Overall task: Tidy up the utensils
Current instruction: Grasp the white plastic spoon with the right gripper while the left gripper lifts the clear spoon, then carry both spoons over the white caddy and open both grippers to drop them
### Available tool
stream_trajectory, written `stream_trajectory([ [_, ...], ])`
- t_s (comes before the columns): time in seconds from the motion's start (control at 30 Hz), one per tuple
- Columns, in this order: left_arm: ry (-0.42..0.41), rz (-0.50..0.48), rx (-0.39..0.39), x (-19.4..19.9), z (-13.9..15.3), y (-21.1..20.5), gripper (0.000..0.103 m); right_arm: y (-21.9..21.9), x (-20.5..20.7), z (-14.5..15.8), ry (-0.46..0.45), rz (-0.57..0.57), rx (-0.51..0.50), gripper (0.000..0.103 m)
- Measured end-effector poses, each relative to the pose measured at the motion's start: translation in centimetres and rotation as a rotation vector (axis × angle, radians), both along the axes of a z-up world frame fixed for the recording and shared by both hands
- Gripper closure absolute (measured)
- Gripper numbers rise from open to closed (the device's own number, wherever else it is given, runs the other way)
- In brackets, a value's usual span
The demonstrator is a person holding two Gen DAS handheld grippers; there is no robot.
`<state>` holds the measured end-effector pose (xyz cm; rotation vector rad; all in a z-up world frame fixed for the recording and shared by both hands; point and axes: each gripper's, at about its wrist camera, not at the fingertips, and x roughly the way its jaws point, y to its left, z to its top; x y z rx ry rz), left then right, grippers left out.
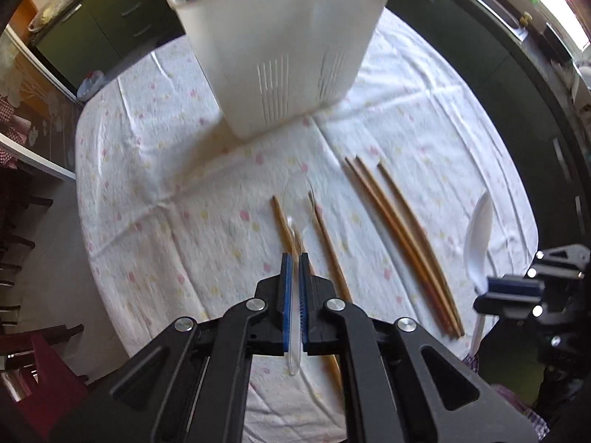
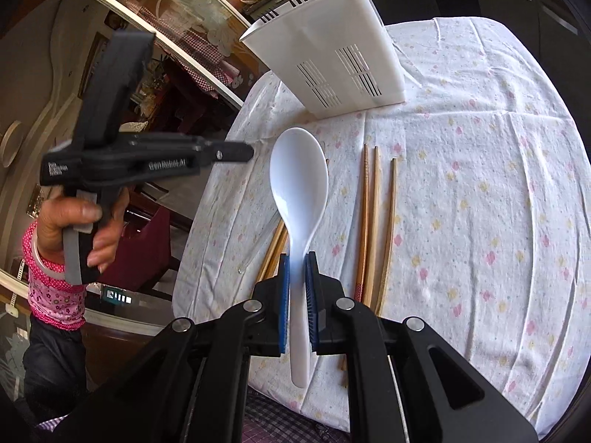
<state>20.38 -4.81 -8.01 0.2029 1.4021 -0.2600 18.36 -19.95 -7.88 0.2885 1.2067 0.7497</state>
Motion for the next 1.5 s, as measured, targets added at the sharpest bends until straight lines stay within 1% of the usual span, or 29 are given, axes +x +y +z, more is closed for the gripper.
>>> stream_trajectory([
  [0.07, 0.030, -0.031, 0.029, -0.9, -2.0, -0.2, 0.099, 0.1, 0.0, -0.1, 0.004, 0.002, 0.000, 0.094],
  [0.17, 0.045, -0.047, 0.014, -0.9, -3.4, -0.8, 0.097, 0.3, -0.3, -0.3, 0.009, 0.007, -0.007, 0.094],
  [0.23, 0.040, -0.058, 0.024, -0.6, -3.9, -1.2, 0.091, 0.2, -0.6, -0.1, 0.008, 0.006, -0.009, 0.094],
  [0.37, 0.027, -0.057, 0.038, 0.0, -4.1, -1.4, 0.089, -0.1, -0.5, 0.0, 0.004, -0.001, -0.008, 0.094],
  [0.43, 0.028, -0.059, 0.046, 0.2, -4.2, -1.2, 0.085, -0.3, -0.5, 0.0, 0.004, -0.004, -0.009, 0.094],
  [0.57, 0.048, -0.048, 0.063, 0.4, -4.8, -0.7, 0.085, -0.3, -0.3, -0.2, 0.009, -0.004, -0.003, 0.094],
  [0.77, 0.071, -0.052, 0.060, 0.5, -5.5, -0.2, 0.085, -0.6, -0.5, -0.1, 0.010, -0.003, 0.002, 0.094],
  [0.8, 0.070, -0.052, 0.059, 0.4, -5.6, -0.2, 0.086, -0.6, -0.5, -0.1, 0.011, -0.006, 0.002, 0.094],
  [0.83, 0.069, -0.055, 0.058, 0.3, -5.7, -0.2, 0.091, -0.7, -0.6, 0.0, 0.011, -0.007, 0.001, 0.094],
  [0.87, 0.071, -0.057, 0.059, 0.4, -5.8, -0.1, 0.093, -0.8, -0.6, 0.0, 0.012, -0.010, 0.002, 0.094],
  [0.9, 0.070, -0.058, 0.059, 0.5, -5.8, -0.1, 0.094, -0.9, -0.6, 0.0, 0.013, -0.011, 0.003, 0.094],
  [0.93, 0.070, -0.057, 0.059, 1.5, -5.4, -0.1, 0.095, -0.9, -0.6, 0.0, 0.013, -0.012, 0.002, 0.094],
  [1.03, 0.061, -0.050, 0.048, 1.8, -4.9, -0.1, 0.095, -0.9, -0.7, 0.1, 0.014, -0.014, 0.003, 0.094],
  [1.1, 0.050, -0.044, 0.035, 2.3, -4.8, -1.0, 0.095, -0.9, -0.7, 0.1, 0.013, -0.014, 0.004, 0.094],
  [1.23, -0.006, -0.035, -0.003, 1.7, -2.6, 0.0, 0.095, -0.9, -0.7, 0.4, 0.007, -0.018, 0.009, 0.094],
  [1.37, -0.100, -0.036, -0.061, 0.6, 1.4, 0.9, 0.095, -0.9, -0.6, 0.5, 0.004, -0.020, 0.015, 0.094],
  [1.5, -0.209, -0.039, -0.116, -0.3, 6.9, 0.7, 0.095, -0.8, -0.5, 0.7, -0.001, -0.018, 0.018, 0.094],
])
